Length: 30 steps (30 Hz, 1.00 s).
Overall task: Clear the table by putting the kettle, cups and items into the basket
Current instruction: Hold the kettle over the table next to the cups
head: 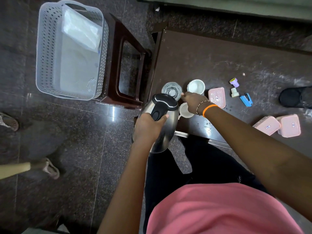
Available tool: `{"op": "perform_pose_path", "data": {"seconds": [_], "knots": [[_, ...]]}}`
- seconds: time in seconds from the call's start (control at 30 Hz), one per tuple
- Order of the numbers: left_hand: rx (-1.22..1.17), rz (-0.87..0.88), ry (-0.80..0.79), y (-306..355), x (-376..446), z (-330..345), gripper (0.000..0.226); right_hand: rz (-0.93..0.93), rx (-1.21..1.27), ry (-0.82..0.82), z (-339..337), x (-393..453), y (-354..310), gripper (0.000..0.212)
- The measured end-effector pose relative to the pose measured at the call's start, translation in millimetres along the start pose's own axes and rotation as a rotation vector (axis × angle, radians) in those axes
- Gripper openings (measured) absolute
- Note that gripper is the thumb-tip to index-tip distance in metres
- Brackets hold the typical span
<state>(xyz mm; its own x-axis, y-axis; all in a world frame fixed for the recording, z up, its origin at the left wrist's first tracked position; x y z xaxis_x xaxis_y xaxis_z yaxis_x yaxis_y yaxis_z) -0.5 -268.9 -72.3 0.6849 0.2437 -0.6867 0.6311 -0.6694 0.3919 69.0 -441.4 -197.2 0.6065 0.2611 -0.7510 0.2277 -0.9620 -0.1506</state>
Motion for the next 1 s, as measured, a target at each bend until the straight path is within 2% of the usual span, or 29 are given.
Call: {"op": "perform_pose_path", "data": {"seconds": [0.3,0.83,1.0], "knots": [[-0.022,0.013,0.010,-2.3,1.1,2.3,0.050,0.037,0.066,0.016,3.4,2.1,5.9,0.043],[-0.043,0.015,0.011,1.5,3.1,-1.3,0.044,0.060,0.022,0.003,-1.7,-1.2,-0.2,0.046],[-0.043,0.015,0.009,2.0,4.6,-1.6,0.045,0.071,-0.002,0.027,-4.5,-2.2,-1.0,0.042]]}}
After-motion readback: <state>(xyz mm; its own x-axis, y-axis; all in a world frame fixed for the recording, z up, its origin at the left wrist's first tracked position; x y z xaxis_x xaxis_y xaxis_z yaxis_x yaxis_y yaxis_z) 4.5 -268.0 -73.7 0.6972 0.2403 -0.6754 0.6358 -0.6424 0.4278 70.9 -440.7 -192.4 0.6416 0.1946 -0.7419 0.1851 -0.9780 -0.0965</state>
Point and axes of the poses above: each hand's wrist, its own x-axis towards the middle knuckle, its own z-axis out of the palm, y = z × x, the point moved 4 cm from there along x, towards the middle knuckle, and after that the axes turned 7 degrees about z, right-handed, at the moved point
